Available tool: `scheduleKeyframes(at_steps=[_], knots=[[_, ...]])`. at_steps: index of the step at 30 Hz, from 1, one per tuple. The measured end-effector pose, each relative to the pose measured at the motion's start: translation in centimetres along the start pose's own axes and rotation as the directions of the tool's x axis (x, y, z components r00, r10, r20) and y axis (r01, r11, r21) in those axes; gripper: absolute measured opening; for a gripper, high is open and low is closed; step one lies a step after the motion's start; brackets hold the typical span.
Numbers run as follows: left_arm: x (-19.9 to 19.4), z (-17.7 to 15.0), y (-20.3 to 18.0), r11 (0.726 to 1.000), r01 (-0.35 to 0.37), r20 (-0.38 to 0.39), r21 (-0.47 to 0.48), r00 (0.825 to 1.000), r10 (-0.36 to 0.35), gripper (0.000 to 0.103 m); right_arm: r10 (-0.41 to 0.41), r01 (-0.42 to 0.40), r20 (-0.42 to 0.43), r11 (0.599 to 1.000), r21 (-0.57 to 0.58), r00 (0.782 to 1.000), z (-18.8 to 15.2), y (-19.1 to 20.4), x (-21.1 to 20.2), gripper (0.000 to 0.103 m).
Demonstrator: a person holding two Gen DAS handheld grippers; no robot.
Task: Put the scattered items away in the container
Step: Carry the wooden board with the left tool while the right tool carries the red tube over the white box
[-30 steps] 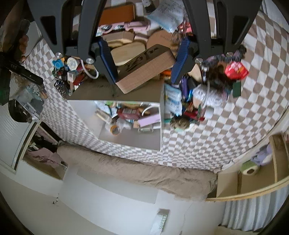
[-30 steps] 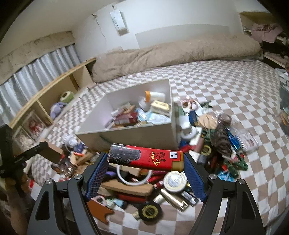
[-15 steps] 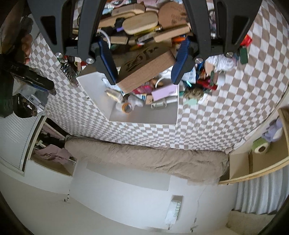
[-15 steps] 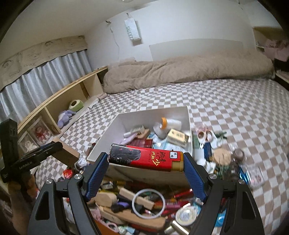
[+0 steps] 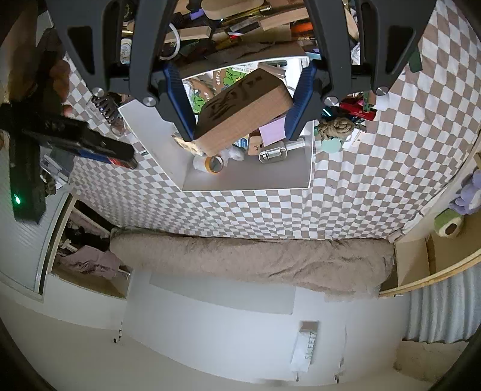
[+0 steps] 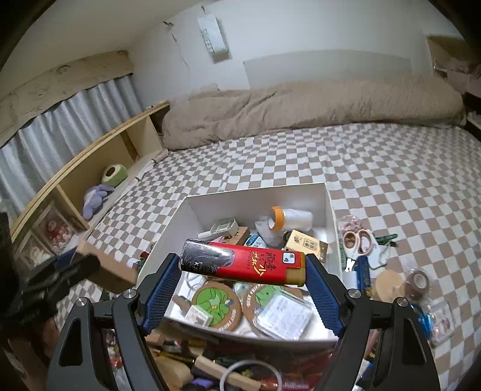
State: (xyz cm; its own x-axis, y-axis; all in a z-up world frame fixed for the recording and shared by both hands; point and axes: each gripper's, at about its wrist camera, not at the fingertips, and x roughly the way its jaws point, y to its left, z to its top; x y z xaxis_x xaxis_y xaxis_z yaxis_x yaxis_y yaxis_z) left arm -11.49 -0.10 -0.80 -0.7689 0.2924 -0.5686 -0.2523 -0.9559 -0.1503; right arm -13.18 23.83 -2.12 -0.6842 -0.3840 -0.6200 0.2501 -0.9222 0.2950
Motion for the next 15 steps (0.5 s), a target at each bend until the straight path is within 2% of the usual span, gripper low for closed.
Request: scheduleKeyframes(at_steps=[6, 15], knots=[[2.4, 0.1, 0.8, 1.000, -0.012, -0.035, -0.007, 0.999, 0.011, 0.061, -0.031, 0.035, -0.068, 0.998, 0.051, 0.997, 0.6, -1.2, 3.7, 0.082], [4.8, 0.0, 1.4, 1.000, -0.031, -0.079, 0.000, 0.996, 0.031, 0.061, -0.078, 0.088, -0.166, 0.994, 0.059, 0.983, -0.8, -2.7, 6.7, 0.082]])
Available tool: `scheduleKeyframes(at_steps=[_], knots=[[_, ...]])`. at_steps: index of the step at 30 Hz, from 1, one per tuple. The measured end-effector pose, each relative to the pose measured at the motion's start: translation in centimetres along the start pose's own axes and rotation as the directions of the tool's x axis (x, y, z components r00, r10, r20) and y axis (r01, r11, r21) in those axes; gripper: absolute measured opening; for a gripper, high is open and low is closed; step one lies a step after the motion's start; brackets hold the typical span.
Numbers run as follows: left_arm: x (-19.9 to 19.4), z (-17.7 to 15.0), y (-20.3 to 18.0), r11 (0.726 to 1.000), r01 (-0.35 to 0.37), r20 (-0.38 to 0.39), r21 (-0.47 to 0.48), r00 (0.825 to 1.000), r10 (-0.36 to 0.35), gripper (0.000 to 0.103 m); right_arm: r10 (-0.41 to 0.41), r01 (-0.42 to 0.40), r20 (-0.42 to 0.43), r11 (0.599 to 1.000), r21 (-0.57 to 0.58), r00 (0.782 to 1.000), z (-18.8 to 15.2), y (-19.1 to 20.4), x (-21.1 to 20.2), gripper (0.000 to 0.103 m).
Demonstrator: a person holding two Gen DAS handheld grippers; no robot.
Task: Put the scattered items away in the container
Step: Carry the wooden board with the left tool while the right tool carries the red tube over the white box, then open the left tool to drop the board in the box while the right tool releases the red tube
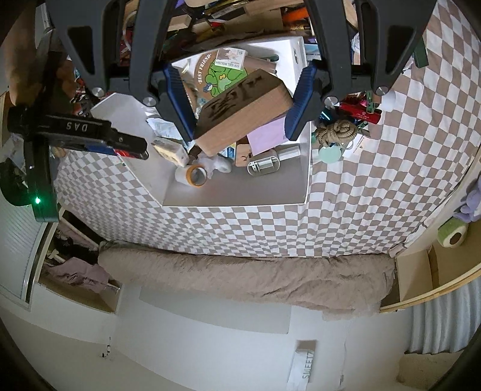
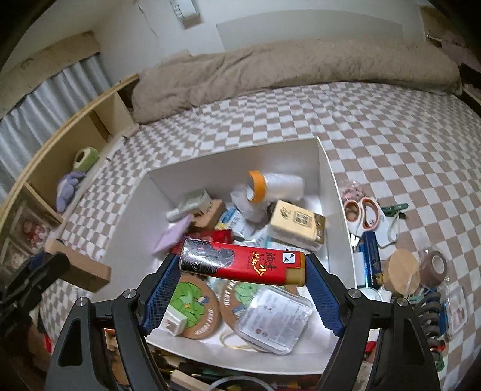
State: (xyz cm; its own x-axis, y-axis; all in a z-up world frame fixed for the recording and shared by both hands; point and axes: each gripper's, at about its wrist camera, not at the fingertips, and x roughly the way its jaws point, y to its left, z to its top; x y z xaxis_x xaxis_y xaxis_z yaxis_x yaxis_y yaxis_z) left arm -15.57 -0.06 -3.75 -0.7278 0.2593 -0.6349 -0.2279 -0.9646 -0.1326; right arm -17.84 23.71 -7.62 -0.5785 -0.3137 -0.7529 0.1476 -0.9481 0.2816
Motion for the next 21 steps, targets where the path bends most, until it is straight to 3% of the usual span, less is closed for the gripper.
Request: scheduleKeyframes(at_steps=[7, 13, 16, 21], knots=[[2.1, 0.4, 0.2, 0.999, -0.044, -0.030, 0.014, 0.999, 0.044, 0.061, -0.112, 0.111, -0.008, 0.992, -0.065, 0.994, -0.4, -0.6, 0.6, 0.082], [3.7, 0.2, 0.1, 0.996, -0.084, -0.062, 0.041, 0.994, 0.086, 0.061, -0.113, 0.111, -0.011, 0.991, -0.077, 0.994, -0.5, -0.7, 0.8, 0.083], [4.3, 0.1, 0.1, 0.994, -0.101, -0.074, 0.050, 0.992, 0.104, 0.061, -0.118, 0.118, 0.002, 0.989, -0.084, 0.993, -0.4, -0.4, 0.5, 0.095], [5.1, -0.2, 0.2, 0.991, -0.119, -0.095, 0.060, 0.988, 0.124, 0.061, -0.092, 0.093, 0.014, 0.992, -0.084, 0.996, -0.2, 0.0, 0.0, 0.096]])
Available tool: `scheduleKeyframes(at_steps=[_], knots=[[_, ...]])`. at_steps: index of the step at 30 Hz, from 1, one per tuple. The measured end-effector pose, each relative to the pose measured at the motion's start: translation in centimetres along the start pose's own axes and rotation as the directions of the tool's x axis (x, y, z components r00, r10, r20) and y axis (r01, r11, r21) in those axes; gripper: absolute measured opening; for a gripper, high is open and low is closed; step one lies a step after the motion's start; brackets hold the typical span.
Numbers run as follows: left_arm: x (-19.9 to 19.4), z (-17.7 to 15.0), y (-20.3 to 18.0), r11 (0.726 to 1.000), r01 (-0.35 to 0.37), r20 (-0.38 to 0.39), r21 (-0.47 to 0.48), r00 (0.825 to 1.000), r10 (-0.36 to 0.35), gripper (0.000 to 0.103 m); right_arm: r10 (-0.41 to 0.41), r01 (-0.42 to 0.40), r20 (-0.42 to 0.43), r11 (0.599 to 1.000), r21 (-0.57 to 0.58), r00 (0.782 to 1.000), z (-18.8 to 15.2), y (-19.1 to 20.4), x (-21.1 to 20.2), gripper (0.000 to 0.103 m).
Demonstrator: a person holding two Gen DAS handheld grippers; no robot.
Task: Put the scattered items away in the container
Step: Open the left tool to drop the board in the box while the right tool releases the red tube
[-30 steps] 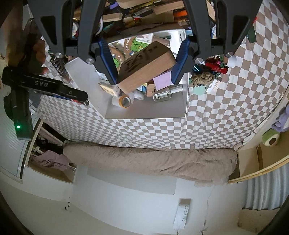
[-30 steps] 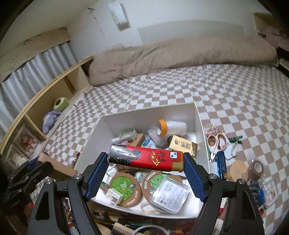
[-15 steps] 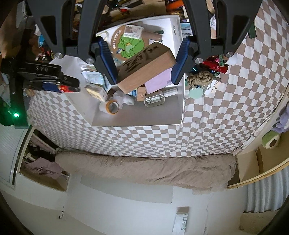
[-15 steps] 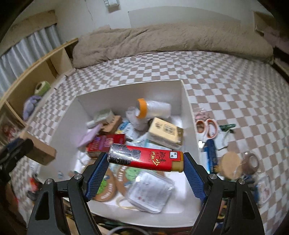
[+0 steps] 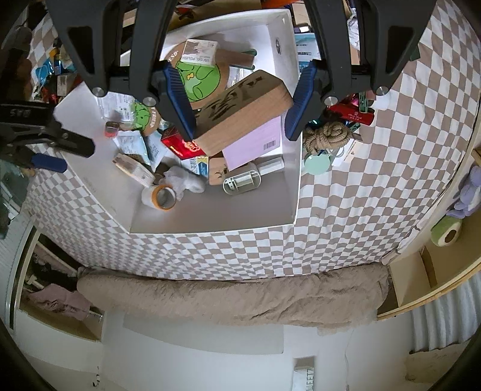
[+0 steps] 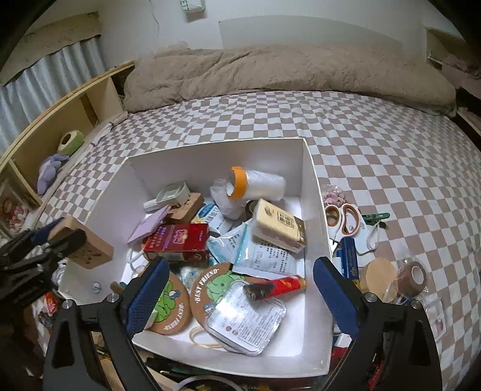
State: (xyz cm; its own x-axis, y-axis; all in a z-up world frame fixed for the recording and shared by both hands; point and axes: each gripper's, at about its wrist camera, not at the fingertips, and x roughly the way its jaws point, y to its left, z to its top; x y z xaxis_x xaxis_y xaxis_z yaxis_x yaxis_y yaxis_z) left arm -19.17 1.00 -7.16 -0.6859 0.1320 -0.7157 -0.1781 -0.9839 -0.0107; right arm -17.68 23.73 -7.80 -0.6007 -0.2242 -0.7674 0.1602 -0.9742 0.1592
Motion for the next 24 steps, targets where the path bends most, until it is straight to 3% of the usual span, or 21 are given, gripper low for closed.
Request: scheduleKeyframes(at_steps=[10, 12, 13, 14, 24], knots=[[1.6, -0.7, 0.4, 0.999, 0.006, -0.077, -0.047, 0.997, -0.010, 0.061, 0.013, -0.013, 0.012, 1.000, 0.008, 1.000, 0.2, 0.4, -1.0, 0.096], [1.5, -0.4, 0.6, 0.998, -0.010, -0.061, -0.056, 0.998, 0.007, 0.069, 0.011, -0.011, 0.014, 1.000, 0.007, 1.000, 0.2, 0.4, -1.0, 0.096], [1.3, -0.3, 0.7, 0.998, -0.016, -0.055, -0.061, 0.998, 0.013, 0.082, 0.011, -0.011, 0.016, 1.000, 0.008, 1.000, 0.2, 0.4, -1.1, 0.096], [1.2, -0.1, 0.8, 0.998, -0.016, -0.045, -0.067, 0.999, 0.013, 0.087, 0.012, -0.012, 0.017, 1.000, 0.009, 1.000, 0.2, 0.4, -1.2, 0.096], [-0.2, -0.3, 0.6, 0.999, -0.040, -0.011, -0.022, 0.999, 0.039, 0.087, 0.022, -0.022, 0.023, 1.000, 0.009, 1.000, -0.4, 0.5, -2.0, 0.096]])
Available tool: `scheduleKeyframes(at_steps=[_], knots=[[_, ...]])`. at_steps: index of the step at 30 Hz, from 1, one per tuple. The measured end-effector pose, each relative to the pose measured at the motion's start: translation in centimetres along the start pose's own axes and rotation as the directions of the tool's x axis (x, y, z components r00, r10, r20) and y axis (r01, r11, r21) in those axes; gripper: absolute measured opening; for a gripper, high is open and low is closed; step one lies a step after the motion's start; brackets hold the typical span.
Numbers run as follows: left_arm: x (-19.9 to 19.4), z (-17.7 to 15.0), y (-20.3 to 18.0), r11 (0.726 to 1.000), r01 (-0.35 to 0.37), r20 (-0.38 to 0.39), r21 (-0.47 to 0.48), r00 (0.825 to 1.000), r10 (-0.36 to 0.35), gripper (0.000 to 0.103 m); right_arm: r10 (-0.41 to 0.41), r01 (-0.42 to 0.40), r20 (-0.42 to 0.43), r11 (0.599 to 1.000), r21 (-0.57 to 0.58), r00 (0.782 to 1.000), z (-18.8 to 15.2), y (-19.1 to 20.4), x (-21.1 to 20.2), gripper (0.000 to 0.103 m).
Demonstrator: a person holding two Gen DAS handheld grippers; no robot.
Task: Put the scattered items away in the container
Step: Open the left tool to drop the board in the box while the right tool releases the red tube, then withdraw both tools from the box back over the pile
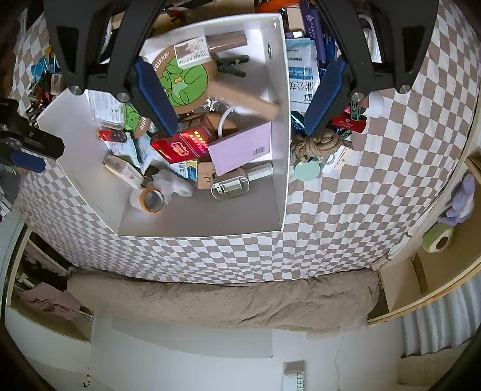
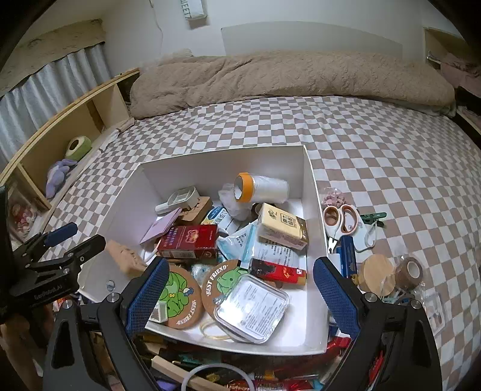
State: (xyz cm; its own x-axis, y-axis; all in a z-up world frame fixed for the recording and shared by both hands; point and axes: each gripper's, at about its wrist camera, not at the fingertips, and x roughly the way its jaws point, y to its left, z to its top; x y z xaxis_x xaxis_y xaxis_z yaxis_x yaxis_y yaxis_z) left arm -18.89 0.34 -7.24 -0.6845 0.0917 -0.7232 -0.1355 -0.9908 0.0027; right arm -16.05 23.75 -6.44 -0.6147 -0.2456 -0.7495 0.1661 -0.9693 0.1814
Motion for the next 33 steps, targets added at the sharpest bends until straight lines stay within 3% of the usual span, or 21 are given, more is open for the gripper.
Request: scheduleKeyframes(at_steps=[21, 33], knots=[[-4.6, -0.7, 0.5, 1.000, 0.000, 0.059, -0.001, 0.998, 0.000, 0.087, 0.042, -0.042, 0.072, 0.999, -0.003, 0.997, -0.7, 1.3, -5.1, 0.096], [-8.2, -1.2, 0.3, 1.000, 0.029, 0.099, -0.003, 0.995, -0.029, 0.087, 0.022, -0.019, 0.127, 1.000, -0.021, 0.992, -1.5, 1.9, -8.2, 0.096]])
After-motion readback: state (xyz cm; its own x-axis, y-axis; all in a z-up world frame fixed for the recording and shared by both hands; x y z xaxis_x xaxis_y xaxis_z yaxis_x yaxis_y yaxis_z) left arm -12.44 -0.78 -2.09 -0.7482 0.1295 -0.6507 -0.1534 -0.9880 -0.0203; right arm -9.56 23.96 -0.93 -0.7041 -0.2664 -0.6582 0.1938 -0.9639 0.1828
